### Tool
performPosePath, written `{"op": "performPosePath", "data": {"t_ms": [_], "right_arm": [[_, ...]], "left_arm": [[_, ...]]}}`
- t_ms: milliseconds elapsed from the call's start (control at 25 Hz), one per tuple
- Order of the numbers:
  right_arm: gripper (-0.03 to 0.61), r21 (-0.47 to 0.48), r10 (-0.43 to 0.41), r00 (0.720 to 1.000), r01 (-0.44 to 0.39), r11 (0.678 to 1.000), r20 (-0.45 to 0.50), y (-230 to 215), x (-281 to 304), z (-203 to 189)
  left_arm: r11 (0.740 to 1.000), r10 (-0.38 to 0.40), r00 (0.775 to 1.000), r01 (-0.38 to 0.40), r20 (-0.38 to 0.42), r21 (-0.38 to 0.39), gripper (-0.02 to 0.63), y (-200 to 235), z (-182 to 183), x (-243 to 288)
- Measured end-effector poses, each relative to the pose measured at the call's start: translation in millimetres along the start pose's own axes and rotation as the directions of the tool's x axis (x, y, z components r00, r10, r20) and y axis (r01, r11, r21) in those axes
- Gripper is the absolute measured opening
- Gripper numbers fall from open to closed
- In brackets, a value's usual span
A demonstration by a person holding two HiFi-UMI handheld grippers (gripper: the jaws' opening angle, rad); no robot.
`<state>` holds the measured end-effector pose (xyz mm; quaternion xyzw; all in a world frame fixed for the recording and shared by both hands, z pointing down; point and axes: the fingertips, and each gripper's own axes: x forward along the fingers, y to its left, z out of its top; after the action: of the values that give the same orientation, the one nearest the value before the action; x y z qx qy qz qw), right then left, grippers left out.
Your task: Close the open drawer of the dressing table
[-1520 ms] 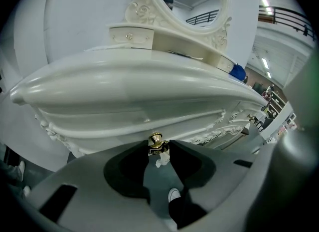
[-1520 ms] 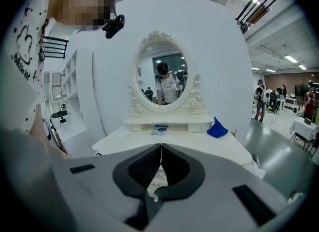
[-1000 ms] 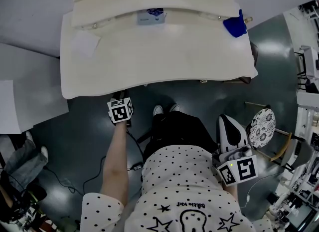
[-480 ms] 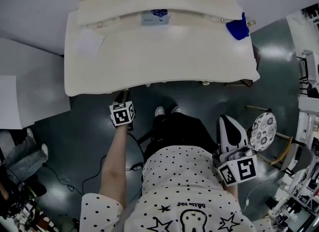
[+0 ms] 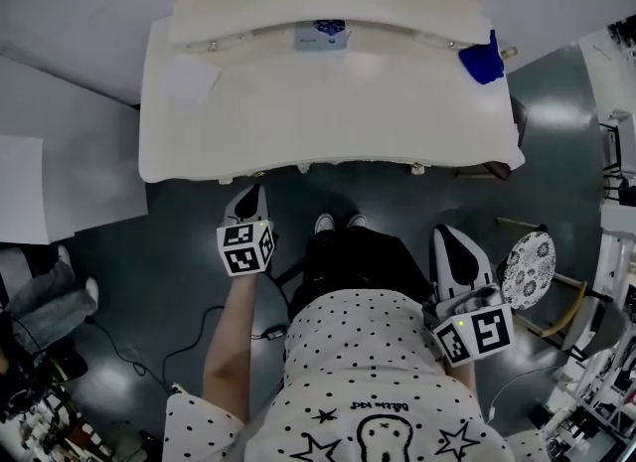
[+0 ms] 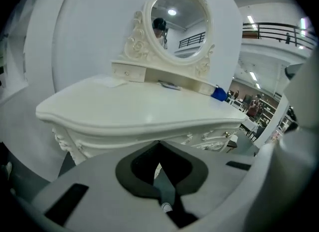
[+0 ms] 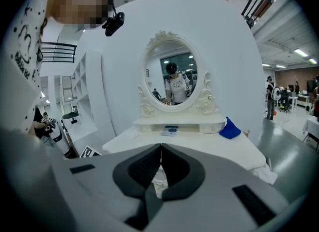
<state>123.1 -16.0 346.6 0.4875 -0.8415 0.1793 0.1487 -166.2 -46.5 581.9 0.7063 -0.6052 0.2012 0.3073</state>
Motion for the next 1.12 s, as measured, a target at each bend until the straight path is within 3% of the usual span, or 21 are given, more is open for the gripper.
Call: {"op": "performPosePath", "data": {"t_ms": [320,560,1120], "right_arm": [[0.009,-0.003,0.059,0.998,-0.059,0.998,0.039,10.3,3.3,5.5],[0.009,-0.014,0.108,0.99,-0.107,0.994,0.085,15.6,9.4,16.6],[0.009,-0.051,0.182,0.972,-0.176,0.983,0.148,20.5,6.1,40.4]], "left_arm": [[0.998,-0.053,0.978,0.049,0.202,0.029,0.011,-37.5,89.6,-69.4],[0.996,-0.059,0.921,0.029,0.384,0.084,0.011,-61.9,152.2,-131.4],[0.993,-0.021,0.83,-0.047,0.558,0.108,0.011,-120.2,188.6,-222.2]]}}
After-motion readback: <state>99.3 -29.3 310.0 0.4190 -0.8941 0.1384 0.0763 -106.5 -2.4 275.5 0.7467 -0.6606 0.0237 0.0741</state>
